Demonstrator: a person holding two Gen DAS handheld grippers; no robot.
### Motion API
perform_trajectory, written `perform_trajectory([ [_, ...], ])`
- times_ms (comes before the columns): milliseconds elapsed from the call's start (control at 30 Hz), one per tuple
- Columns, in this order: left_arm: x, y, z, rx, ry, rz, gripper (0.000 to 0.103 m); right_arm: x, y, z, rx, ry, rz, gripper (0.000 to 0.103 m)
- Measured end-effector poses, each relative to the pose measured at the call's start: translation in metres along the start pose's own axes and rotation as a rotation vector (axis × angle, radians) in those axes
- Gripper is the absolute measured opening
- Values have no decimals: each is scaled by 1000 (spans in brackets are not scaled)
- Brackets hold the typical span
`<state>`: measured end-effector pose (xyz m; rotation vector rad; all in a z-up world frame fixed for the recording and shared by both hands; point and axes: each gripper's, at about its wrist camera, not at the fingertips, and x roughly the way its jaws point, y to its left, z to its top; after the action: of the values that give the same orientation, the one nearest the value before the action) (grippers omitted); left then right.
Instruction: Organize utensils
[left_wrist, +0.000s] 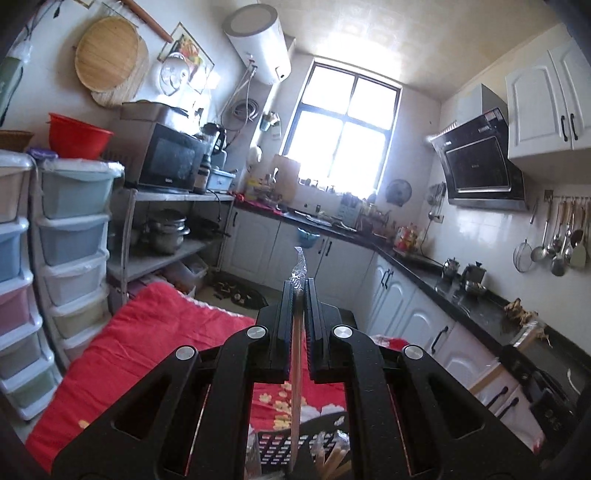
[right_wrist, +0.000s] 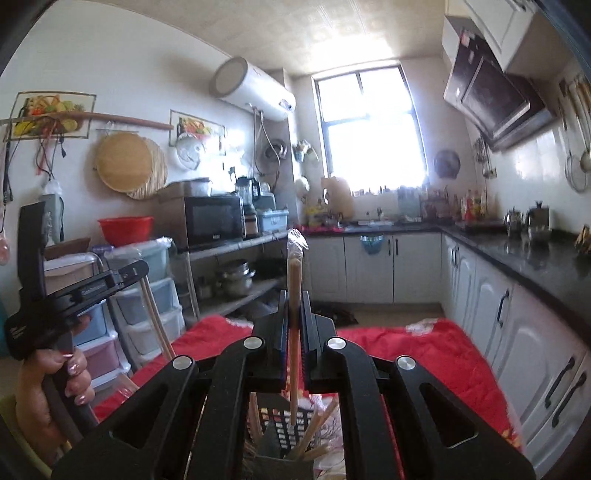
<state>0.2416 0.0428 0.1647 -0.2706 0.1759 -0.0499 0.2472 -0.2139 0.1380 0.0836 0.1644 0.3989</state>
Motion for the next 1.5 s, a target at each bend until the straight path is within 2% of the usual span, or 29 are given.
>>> perform_trajectory([
  [233, 9, -4, -22, 45, 51, -20, 3, 24, 1, -25, 52, 81, 53, 6],
  [433, 16, -2, -35, 55, 100, -34, 3, 32, 9, -38, 49, 138, 40, 8],
  [467, 16, -2, -37, 55, 105, -35, 3, 32, 10, -38, 52, 142, 39, 11],
  [533, 16, -1, -39, 54, 121, -38, 3, 30, 10, -39, 59, 147, 36, 32],
  [567, 16, -1, -40, 54, 128, -39, 3, 28, 9, -40, 65, 143, 35, 33],
  [667, 14, 0, -43, 54, 143, -39, 14, 22, 7, -39, 71, 140, 33, 33],
  [767, 9, 2, -42, 43, 149, -47, 25, 15, 7, -37, 80, 144, 36, 38],
  [833, 4, 3, -40, 35, 153, -50, 37, 8, 6, -35, 82, 138, 35, 42],
  [933, -3, 3, -38, 24, 159, -58, 50, -2, 6, -32, 81, 127, 32, 46],
  [1500, -57, 4, -41, 3, 140, -101, 91, -57, 9, -34, 77, 109, 50, 66],
])
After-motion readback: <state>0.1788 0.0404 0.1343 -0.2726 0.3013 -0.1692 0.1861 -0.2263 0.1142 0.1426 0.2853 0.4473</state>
